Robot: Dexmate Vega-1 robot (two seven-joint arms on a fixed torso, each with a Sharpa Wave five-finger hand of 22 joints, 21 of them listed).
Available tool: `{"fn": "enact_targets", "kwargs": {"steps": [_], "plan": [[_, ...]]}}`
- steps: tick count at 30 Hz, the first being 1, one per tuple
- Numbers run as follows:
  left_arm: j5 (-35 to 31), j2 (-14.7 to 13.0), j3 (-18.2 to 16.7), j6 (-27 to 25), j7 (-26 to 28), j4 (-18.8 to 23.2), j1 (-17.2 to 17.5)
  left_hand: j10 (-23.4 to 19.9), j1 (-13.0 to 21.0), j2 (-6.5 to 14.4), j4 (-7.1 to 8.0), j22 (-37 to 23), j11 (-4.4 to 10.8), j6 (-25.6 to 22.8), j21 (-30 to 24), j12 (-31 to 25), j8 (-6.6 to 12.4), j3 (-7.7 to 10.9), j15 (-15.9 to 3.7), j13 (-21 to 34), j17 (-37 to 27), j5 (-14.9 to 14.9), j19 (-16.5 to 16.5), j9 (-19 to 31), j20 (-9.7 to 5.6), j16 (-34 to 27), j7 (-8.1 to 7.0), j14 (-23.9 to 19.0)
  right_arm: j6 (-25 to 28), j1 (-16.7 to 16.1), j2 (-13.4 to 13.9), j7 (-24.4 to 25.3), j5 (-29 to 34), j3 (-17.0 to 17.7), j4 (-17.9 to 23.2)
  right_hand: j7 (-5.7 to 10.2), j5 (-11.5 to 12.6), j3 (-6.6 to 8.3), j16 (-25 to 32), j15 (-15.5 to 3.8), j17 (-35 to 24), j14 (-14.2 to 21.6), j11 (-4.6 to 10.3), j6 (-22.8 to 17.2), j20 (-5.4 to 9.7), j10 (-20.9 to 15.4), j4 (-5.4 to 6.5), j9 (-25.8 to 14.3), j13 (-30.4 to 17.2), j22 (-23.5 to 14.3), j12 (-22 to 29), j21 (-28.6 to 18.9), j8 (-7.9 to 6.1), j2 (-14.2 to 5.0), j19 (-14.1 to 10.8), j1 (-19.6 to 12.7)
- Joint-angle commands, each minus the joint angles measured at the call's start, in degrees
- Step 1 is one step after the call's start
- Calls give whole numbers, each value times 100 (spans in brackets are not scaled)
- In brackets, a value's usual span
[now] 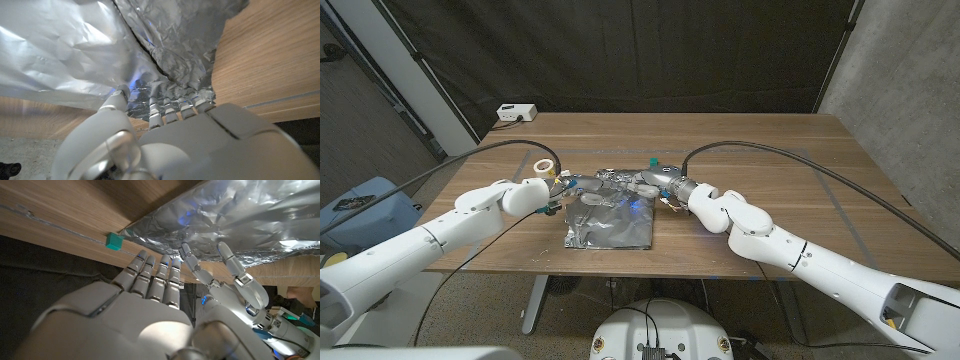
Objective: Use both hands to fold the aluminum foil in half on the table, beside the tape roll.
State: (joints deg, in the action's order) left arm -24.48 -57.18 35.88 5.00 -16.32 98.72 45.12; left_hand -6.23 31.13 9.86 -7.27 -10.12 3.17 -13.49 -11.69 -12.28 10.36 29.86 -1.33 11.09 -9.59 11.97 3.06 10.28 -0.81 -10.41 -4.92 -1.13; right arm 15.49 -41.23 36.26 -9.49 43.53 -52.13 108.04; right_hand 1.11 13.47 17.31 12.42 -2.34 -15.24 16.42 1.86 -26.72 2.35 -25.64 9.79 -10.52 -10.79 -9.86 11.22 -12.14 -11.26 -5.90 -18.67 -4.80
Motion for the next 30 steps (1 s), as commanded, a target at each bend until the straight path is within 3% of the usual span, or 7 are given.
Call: {"fn": "enact_targets", "kwargs": {"steps": [1, 10, 30], "plan": [[127, 125, -1, -37, 103, -148, -61, -36, 22, 16, -5, -22, 12, -45, 0, -1, 21, -10, -5, 17, -12, 20, 49, 13, 12, 8, 17, -13, 444, -298, 129, -331, -28, 141, 474, -39, 12, 6, -23, 46, 1, -13, -23, -19, 61, -2, -47, -14, -16, -1, -1, 38, -22, -279, 37, 61], [128, 187, 31, -60, 192, -234, -136, -36, 21, 16, -4, -22, 12, -53, -1, 0, 24, -14, 5, 17, -11, 20, 53, 13, 18, 8, 30, -15, 671, -336, 101, -513, -27, 107, 520, -41, 14, 18, -44, 52, 23, -48, -24, -15, 62, 4, -61, -13, -15, 0, -7, 60, -18, -268, 75, 66], [221, 165, 40, -108, 256, -183, -102, -43, 25, 16, -8, -22, 14, -55, -1, -1, 24, -19, -1, 18, -10, 22, 55, 13, 22, 9, 36, -20, 666, -231, -57, -357, -68, -157, -62, -26, 19, 45, -60, 32, 65, -65, -8, 2, 96, 9, -81, -12, -14, 1, -13, 76, -8, -259, 97, 73]]}}
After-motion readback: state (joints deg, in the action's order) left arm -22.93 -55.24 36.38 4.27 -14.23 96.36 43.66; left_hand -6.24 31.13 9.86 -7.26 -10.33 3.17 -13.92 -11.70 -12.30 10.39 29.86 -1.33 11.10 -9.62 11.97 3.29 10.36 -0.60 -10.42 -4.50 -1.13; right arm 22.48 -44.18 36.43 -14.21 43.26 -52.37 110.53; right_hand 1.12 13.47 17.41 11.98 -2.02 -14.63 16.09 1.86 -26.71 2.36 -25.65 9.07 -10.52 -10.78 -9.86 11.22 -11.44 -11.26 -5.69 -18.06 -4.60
